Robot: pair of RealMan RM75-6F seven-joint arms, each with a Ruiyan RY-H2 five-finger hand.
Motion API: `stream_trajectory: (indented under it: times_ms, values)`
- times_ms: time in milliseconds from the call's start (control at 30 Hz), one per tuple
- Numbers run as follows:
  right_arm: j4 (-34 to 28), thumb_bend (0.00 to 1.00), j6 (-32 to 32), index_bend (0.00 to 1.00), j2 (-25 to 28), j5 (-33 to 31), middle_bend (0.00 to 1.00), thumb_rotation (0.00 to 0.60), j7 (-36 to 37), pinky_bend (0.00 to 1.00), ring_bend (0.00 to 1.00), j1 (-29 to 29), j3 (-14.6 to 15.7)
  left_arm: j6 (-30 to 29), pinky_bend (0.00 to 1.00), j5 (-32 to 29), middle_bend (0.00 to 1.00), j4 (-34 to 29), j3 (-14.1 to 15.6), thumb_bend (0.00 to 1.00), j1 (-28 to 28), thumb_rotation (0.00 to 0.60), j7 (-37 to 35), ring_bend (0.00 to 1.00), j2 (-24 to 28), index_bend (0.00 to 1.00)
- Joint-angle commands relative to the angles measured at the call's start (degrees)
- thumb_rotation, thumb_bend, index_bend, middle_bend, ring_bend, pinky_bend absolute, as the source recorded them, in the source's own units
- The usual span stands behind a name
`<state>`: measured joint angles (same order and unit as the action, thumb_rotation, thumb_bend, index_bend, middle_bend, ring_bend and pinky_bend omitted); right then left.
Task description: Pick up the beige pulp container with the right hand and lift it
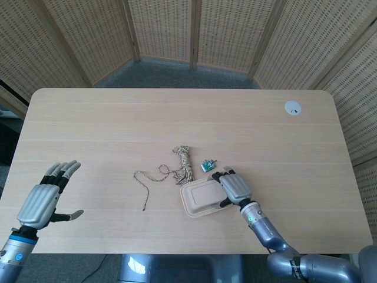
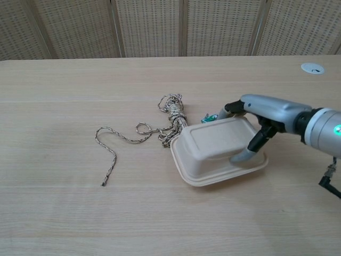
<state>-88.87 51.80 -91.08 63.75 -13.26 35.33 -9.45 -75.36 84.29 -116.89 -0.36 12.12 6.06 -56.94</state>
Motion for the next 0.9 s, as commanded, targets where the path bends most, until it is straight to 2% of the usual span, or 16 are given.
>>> stream_trajectory:
  times_ms: [33,567,767,900]
  values:
    - [-1.84,0.04,-0.08,0.50,3.14,-0.90,0.50,0.600,2.53,0.00,0.34,-0.05,-1.96,-0.01,0.00,0.00,0.00,-0.01,0.02,0.14,-0.02,0.600,0.00,0.00,0.06,0.00]
    - [-10.87,0.04,0.76,0.50,17.89,-2.79,0.50,0.600,16.22,0.00,0.35,0.28,-12.81,-1.27,0.00,1.02,0.00,-0.34,0.71,0.14,-1.07,0.600,-0.08,0.00,0.06,0.00]
    - [-13.54,0.03,0.82,0.50,21.30,-2.73,0.50,0.600,20.13,0.00,0.35,0.44,-15.02,-2.74,0.00,1.98,0.00,-0.35,1.37,0.14,-2.29,0.600,-0.68,0.00,0.48,0.00]
    - [-14.59,0.03,1.34,0.50,22.56,-2.57,0.50,0.600,20.57,0.00,0.36,0.53,-15.08,-3.47,0.00,2.79,0.00,-0.31,1.79,0.14,-2.94,0.600,-1.05,0.00,0.74,0.00]
